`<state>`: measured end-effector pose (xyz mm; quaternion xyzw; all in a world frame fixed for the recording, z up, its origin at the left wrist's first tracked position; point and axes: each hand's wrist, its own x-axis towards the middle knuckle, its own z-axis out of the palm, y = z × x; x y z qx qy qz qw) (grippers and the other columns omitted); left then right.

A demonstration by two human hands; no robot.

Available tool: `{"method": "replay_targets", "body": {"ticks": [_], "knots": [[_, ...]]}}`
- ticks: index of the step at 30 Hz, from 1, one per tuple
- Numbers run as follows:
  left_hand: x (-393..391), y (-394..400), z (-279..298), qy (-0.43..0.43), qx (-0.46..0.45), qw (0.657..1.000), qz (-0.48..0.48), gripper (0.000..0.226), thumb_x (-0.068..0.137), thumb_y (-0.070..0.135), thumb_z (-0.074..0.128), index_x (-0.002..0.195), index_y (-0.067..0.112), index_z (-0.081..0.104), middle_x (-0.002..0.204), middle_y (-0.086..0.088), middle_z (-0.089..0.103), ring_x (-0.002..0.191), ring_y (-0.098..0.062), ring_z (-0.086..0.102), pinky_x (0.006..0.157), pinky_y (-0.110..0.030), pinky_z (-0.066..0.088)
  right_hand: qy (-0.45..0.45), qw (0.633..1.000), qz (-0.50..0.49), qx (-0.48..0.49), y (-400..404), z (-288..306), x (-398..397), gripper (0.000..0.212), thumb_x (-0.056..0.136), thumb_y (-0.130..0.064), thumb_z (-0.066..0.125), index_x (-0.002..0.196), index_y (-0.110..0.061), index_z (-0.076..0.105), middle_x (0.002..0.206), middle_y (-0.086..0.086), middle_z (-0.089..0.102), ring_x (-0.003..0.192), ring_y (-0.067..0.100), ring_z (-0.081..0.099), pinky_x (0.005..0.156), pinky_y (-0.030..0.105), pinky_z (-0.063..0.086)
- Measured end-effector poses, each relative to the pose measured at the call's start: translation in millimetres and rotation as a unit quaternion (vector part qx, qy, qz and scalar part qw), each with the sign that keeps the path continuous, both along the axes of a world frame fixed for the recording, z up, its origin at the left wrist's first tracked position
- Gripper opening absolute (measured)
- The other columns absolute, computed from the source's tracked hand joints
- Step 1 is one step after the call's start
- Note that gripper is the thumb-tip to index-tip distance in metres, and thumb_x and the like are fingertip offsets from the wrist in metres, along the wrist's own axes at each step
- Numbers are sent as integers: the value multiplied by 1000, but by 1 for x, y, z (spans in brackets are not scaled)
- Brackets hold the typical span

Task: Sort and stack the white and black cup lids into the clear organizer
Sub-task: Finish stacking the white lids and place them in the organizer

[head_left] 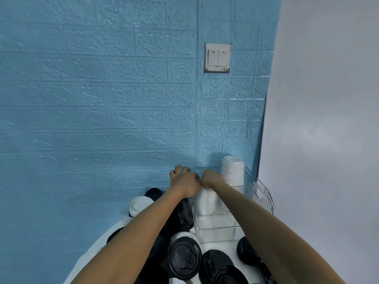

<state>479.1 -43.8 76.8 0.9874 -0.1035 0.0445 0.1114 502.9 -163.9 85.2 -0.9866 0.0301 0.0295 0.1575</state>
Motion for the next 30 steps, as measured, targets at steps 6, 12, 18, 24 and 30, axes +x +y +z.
{"method": "replay_targets", "body": {"ticks": [6, 12, 18, 24, 30], "knots": [[-24, 9, 8, -77, -81, 994, -10, 40, 106, 39, 43, 144, 34, 54, 155, 1, 43, 148, -24, 20, 114, -40, 19, -75, 993, -16, 90, 0, 5, -18, 36, 97, -28, 55, 127, -8, 59, 131, 14, 63, 121, 31, 60, 90, 33, 46], [-79, 44, 11, -135, -186, 973, -13, 32, 103, 42, 52, 134, 40, 59, 142, 8, 51, 139, -18, 30, 98, -29, 16, -222, 961, 52, 156, -17, 32, -92, 35, 98, -27, 54, 130, -18, 63, 133, 4, 64, 122, 22, 59, 99, 31, 42], [-163, 68, 8, -109, -257, 960, -20, 29, 102, 41, 58, 131, 38, 62, 138, 7, 57, 133, -18, 44, 111, -33, 28, -192, 946, 146, 218, -4, 5, -202, 20, 95, -31, 64, 114, -28, 70, 112, -13, 70, 98, 6, 64, 85, 17, 47], [-250, 92, -11, -96, -307, 947, -9, 28, 102, 38, 61, 130, 37, 63, 127, 20, 53, 129, -5, 47, 115, -30, 34, -134, 962, 191, 142, 19, -35, -259, 24, 92, -41, 66, 116, -36, 66, 102, -18, 65, 82, -8, 56, 73, 7, 39], [-312, 107, -47, -129, -351, 927, 5, 25, 100, 29, 65, 124, 37, 66, 123, 27, 55, 122, 6, 52, 106, -20, 41, -51, 971, 228, 56, 37, -55, -272, 53, 84, -55, 71, 127, -26, 63, 122, -7, 65, 112, 15, 61, 95, 32, 49]]}}
